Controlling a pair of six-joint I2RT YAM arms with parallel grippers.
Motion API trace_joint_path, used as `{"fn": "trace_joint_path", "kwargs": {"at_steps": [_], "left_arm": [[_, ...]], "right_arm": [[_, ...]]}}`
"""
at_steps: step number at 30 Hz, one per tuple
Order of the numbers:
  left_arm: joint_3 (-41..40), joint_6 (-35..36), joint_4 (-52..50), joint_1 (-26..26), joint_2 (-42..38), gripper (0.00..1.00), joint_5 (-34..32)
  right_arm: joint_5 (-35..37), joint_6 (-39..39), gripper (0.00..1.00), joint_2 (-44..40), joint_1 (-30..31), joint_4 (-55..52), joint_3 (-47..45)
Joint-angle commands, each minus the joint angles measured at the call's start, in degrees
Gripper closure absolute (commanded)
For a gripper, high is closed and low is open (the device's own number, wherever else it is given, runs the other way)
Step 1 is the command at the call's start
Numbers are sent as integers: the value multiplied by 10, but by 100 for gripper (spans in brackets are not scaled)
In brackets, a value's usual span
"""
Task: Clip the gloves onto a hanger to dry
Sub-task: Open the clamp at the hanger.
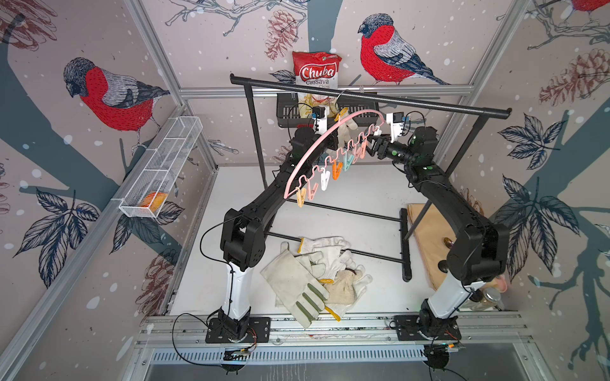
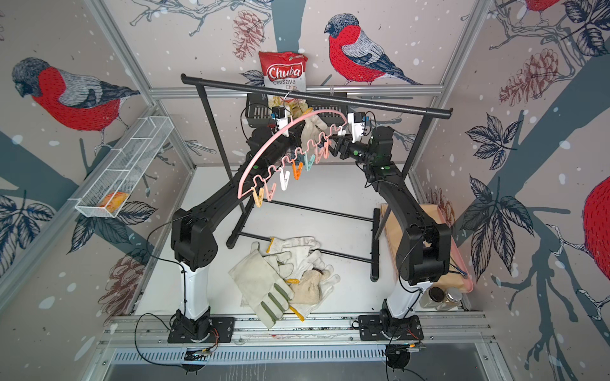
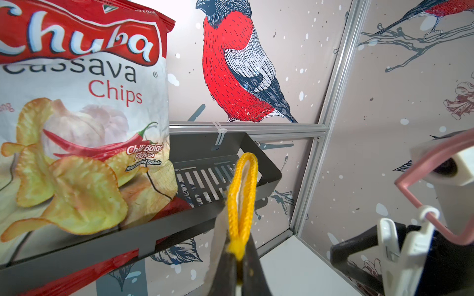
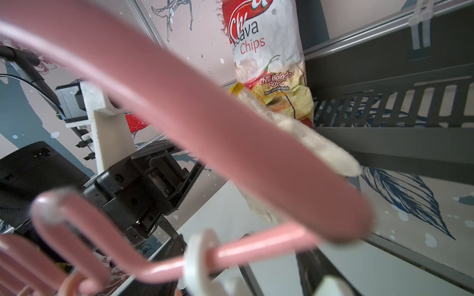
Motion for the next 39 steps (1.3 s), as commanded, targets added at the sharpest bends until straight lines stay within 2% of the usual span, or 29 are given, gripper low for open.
{"fn": "trace_joint_path", "kwargs": {"at_steps": [1,6,13,16,22,25,31,39], "left_arm": [[7,2,21,-1,3,100,1],[7,8,20,-1,5,100,0],[7,6,24,0,8,100,2],[8,0,28,-1,10,100,5],[9,0,28,-2,9,100,7],[8,6,25,-3,6,100,5],[6,10,22,-2,4,100,5],[6,11,22,-2,4,100,3]], "right_arm": [[40,9,30,-7,3,-24,-3],[91,29,31,-42,13,-43,-48],[147,8,30,-108,28,-100,-99],[153,0,29,-128,28,-111,-112],[120,-10,27,-125,28,-140,-87],[130,7,26,-127,27,-138,-77],[126,120,26,-149,19,-45,-115],[143,129,28,-168,5,-93,-119]]}}
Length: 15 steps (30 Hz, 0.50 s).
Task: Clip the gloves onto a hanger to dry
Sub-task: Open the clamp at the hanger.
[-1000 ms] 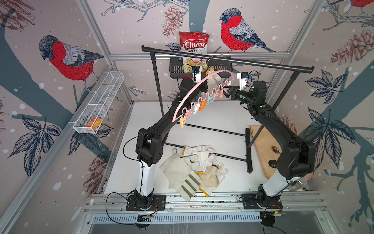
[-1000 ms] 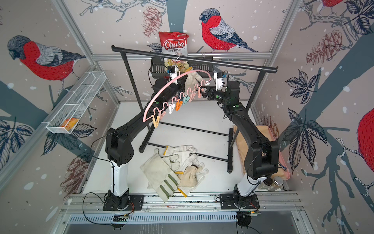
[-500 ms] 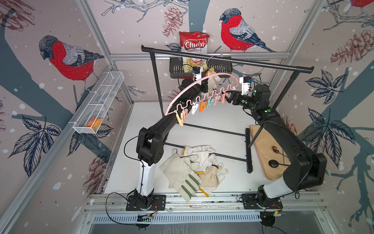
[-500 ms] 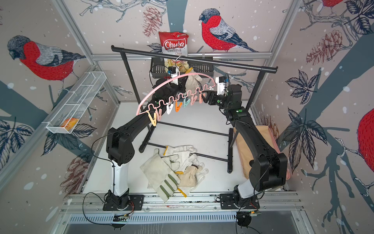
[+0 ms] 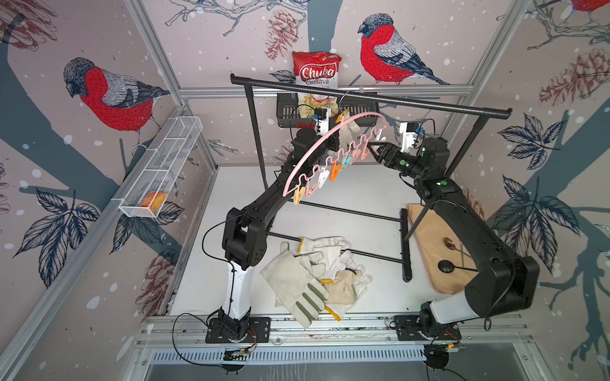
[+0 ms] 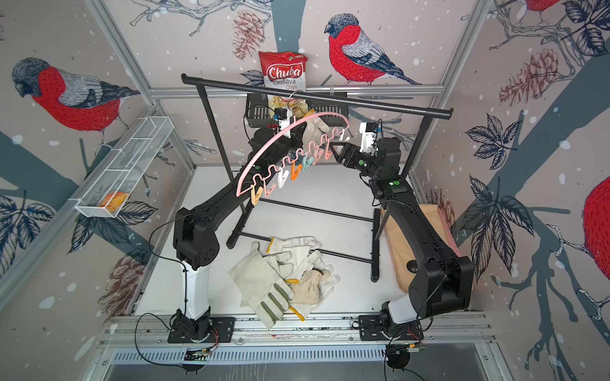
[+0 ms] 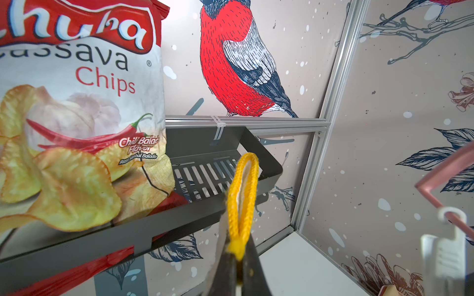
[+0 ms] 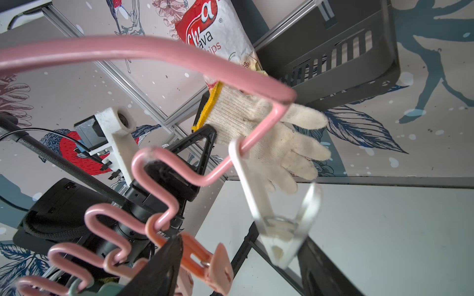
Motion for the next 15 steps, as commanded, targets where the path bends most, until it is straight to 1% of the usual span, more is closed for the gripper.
{"fn": "trace_joint_path", "kwargs": {"at_steps": [1,7,15], "left_arm": [[3,5,22,-2,-6,100,2],[3,3,22,-1,-5,100,2],[3,8,20,-1,-6,100,3]], "right_arm": [[12,17,28,-16,-6,-1,-11],[19,17,28,-34,-22,5,-32],[38,14,32,-3,-33,21,-5]]}}
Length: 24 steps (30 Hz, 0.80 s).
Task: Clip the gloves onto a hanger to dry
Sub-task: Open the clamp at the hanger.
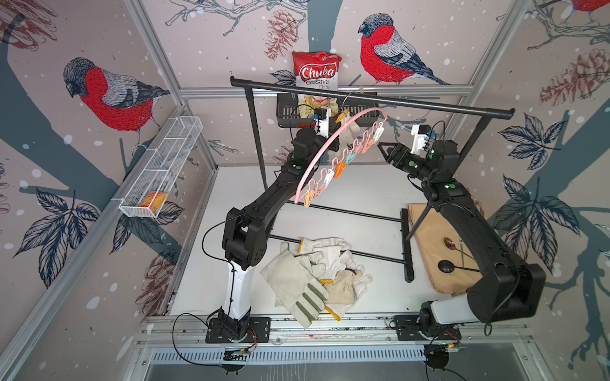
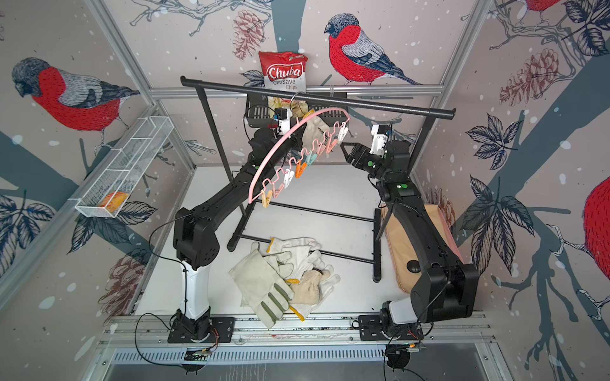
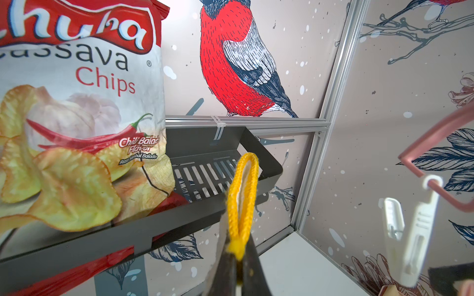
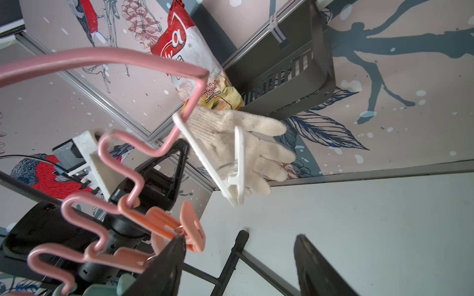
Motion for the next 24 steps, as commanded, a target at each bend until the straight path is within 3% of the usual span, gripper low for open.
{"fn": "trace_joint_path", "kwargs": {"at_steps": [1,13,24], "left_arm": [[3,8,20,-1,-6,100,2],[3,8,20,0,-5,100,2],[0,10,19,1,-8,100,4]], "right_arm": [[10,1,32,14,3,29,16],[27,-39,33,79,18,62,74],[0,-105,33,126,26,64,112]]}}
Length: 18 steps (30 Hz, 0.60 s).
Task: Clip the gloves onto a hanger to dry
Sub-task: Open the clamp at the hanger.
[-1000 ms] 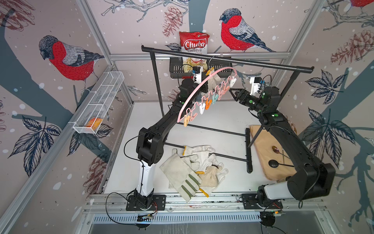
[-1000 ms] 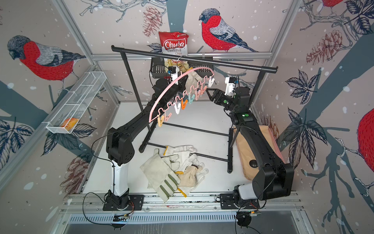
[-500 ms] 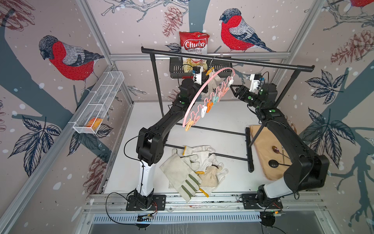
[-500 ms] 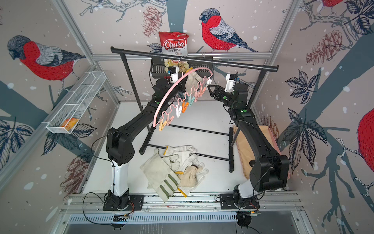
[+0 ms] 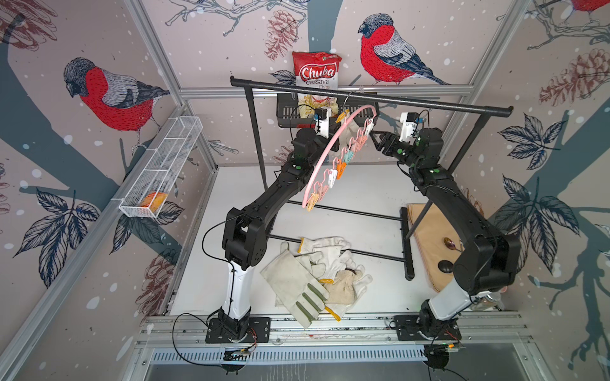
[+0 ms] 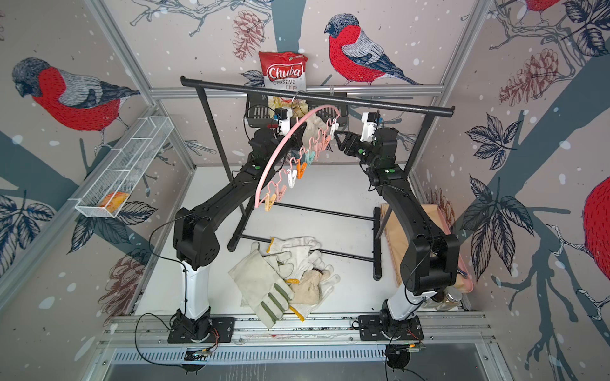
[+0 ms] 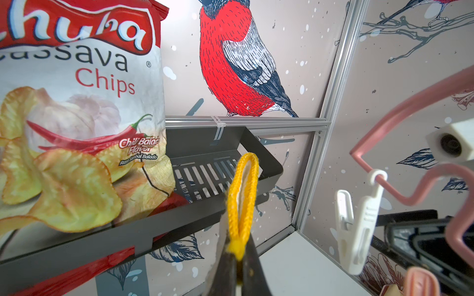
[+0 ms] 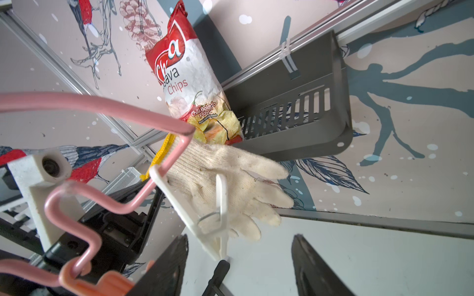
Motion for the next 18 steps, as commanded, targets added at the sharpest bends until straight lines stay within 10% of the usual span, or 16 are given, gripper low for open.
{"fn": "trace_joint_path", "kwargs": {"at_steps": [1,18], "left_arm": [[-1,6,19,1,-8,100,4],[-8,6,18,3,-13,100,6]], "right_arm": [[-19,-43,33,5,0,23,4],[-59,-66,33,29,0,73,10]]}}
